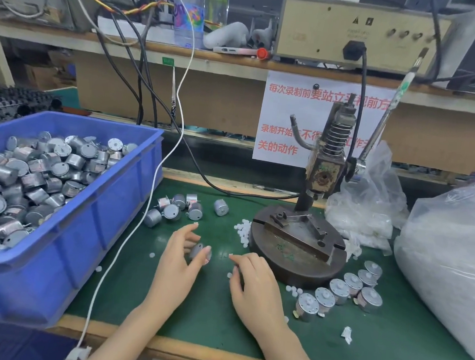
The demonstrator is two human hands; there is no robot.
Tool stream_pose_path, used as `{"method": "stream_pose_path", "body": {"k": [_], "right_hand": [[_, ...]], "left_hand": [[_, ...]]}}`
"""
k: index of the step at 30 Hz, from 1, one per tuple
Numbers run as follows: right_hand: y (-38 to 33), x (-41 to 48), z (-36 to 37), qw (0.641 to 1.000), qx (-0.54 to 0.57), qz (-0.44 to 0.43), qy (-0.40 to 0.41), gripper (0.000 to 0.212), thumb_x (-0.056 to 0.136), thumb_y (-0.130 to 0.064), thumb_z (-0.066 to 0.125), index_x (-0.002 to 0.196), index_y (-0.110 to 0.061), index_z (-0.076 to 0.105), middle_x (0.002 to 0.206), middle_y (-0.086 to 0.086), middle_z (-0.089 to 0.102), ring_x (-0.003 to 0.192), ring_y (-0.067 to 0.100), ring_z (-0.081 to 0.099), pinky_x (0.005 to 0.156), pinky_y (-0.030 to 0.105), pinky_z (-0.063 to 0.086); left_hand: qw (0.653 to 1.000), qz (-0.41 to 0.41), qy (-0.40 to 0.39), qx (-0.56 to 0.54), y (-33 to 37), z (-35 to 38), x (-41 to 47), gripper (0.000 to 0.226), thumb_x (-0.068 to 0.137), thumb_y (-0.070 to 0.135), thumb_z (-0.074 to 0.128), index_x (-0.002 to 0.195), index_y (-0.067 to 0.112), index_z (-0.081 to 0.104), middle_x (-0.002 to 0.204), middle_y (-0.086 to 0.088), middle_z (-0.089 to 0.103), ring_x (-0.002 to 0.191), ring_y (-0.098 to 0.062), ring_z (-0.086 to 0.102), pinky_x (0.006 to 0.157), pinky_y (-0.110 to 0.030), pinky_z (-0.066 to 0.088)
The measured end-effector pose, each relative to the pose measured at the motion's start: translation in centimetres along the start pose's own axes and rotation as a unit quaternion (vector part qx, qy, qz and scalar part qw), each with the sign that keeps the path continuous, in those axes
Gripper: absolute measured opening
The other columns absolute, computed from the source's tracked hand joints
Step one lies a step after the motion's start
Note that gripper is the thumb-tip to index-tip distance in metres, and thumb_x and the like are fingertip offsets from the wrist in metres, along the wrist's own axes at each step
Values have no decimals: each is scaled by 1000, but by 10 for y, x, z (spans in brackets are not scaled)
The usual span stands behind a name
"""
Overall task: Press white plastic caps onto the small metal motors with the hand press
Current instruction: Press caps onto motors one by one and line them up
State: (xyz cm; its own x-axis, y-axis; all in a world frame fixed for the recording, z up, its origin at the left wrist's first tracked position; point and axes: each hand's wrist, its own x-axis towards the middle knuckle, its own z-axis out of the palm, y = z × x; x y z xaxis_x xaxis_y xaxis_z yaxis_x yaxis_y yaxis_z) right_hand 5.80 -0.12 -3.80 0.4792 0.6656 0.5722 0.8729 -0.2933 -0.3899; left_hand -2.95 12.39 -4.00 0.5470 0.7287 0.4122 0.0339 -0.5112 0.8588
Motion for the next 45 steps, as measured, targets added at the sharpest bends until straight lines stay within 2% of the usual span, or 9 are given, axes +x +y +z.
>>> {"method": "stream_pose_path", "body": {"k": [5, 10, 16, 20, 24, 29, 36, 42, 45], "right_hand": [[0, -1, -1, 999, 0, -9, -33, 39, 73, -22, 70, 111, -10, 63, 99, 1, 62, 86, 19, 60, 77, 27, 49], [1, 1, 1, 999, -20, 41, -20, 28, 63, -19, 80, 84, -11, 64, 79, 0, 61, 70, 21, 60, 64, 25, 39], [9, 3, 2, 992, 98, 81, -17, 39, 79, -11, 68, 117, -10, 58, 111, 0, 61, 104, 17, 53, 89, 17, 32], [9, 5, -4, 979, 166, 122, 3, 41, 85, -13, 65, 124, -19, 55, 106, -14, 54, 103, 5, 52, 85, 4, 32], [10, 5, -6, 977, 179, 119, 17, 33, 88, -16, 64, 120, -18, 61, 96, -15, 58, 92, 5, 53, 82, 6, 33], [9, 5, -4, 981, 159, 107, 6, 32, 85, -20, 68, 116, -18, 65, 78, -20, 51, 73, -2, 45, 77, 5, 31], [12, 16, 6, 975, 170, 137, -43, 42, 93, -23, 56, 133, -17, 50, 90, -7, 44, 76, -9, 44, 76, 7, 27], [14, 14, 11, 977, 153, 120, -88, 42, 99, -24, 42, 141, -20, 39, 99, -4, 44, 87, 1, 42, 77, 5, 24], [15, 16, 10, 977, 147, 116, -99, 41, 99, -24, 41, 141, -20, 39, 99, -4, 44, 83, -5, 45, 77, 3, 25]], "left_hand": [[999, -4, -27, -19, 20, 15, 1, 47, 82, 13, 69, 115, 34, 44, 101, 9, 51, 81, 6, 55, 73, -9, 44], [997, 30, -64, -8, 34, 28, -1, 55, 79, 11, 69, 110, 47, 41, 102, 13, 50, 85, 5, 52, 75, -1, 36], [993, 12, -104, -52, 36, 33, -6, 59, 76, 9, 72, 112, 46, 43, 107, 15, 52, 90, 5, 57, 79, -5, 41], [998, 65, -7, 0, 25, 32, -16, 32, 83, 9, 65, 104, 31, 54, 104, 11, 53, 101, 0, 52, 82, -8, 40], [998, -19, 62, 23, 16, 27, -13, 25, 86, -3, 53, 90, 21, 59, 91, 9, 53, 86, -7, 53, 72, -6, 37], [994, -96, 33, 45, 10, 30, -3, 18, 85, -3, 49, 86, 10, 63, 91, 1, 53, 77, -1, 52, 65, -13, 31], [986, -91, -31, 132, 1, 28, 14, 16, 84, 1, 50, 81, 9, 63, 80, 5, 51, 73, -13, 49, 61, -17, 28], [980, -160, 25, 117, -5, 24, 29, 16, 84, 4, 48, 80, 9, 63, 83, -1, 62, 80, -17, 54, 63, -22, 31], [977, -158, 20, 143, -4, 28, 30, 16, 85, 5, 47, 83, 6, 62, 86, -3, 61, 79, -18, 53, 64, -25, 32]]}}
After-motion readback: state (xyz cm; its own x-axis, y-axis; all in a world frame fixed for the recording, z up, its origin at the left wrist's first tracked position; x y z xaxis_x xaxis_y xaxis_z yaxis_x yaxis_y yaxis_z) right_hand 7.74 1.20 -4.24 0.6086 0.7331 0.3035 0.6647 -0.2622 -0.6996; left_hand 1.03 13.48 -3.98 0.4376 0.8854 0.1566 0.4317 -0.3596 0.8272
